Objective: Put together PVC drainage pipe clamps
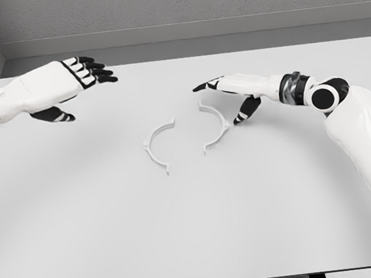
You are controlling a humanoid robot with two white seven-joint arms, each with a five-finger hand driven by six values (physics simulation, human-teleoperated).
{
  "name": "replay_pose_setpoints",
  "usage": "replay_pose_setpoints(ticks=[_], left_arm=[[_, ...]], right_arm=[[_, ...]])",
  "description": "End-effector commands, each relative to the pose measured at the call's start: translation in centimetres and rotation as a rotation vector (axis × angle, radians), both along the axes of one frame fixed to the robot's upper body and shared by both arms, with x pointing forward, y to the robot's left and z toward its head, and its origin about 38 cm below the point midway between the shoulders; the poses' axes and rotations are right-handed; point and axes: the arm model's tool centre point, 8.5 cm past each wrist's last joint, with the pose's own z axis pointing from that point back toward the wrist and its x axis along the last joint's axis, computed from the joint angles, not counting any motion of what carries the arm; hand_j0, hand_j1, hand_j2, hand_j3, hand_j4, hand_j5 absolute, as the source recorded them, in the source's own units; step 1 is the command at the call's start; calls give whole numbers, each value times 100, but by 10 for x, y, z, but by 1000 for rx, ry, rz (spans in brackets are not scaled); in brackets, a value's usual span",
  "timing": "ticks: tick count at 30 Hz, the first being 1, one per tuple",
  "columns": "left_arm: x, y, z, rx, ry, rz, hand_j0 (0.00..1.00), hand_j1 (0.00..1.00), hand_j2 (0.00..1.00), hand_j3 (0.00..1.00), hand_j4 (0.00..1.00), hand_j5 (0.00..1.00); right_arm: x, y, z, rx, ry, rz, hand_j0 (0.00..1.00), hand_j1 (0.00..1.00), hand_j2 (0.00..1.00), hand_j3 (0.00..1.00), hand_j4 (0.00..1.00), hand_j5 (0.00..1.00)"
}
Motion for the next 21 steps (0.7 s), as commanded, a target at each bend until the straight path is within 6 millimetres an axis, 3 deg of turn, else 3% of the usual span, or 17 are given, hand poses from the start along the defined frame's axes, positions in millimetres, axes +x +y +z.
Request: replay_pose_setpoints(ticks=[1,5,7,12,21], left_arm=[[-2,1,5,-11,-4,-2,100,100,100,100,100,100],[-5,-2,-7,-13,24,-8,100,100,100,100,100,100],[-5,-22,-19,-29,54,-42,100,100,100,100,100,100],[-3,-48,-36,-16,91,-85,100,100,100,100,100,100],[1,-42,-39,-13,99,-62,100,100,100,100,100,100]], right_arm=[[0,1,1,10,1,-2,100,100,100,100,100,100],[13,-7,13,4,-3,-32,100,100,100,100,100,100],[15,-3,11,-11,4,-30,100,100,100,100,100,100],[20,10,11,-23,10,-22,100,100,100,100,100,100],[25,21,9,-26,32,-21,100,100,100,100,100,100]])
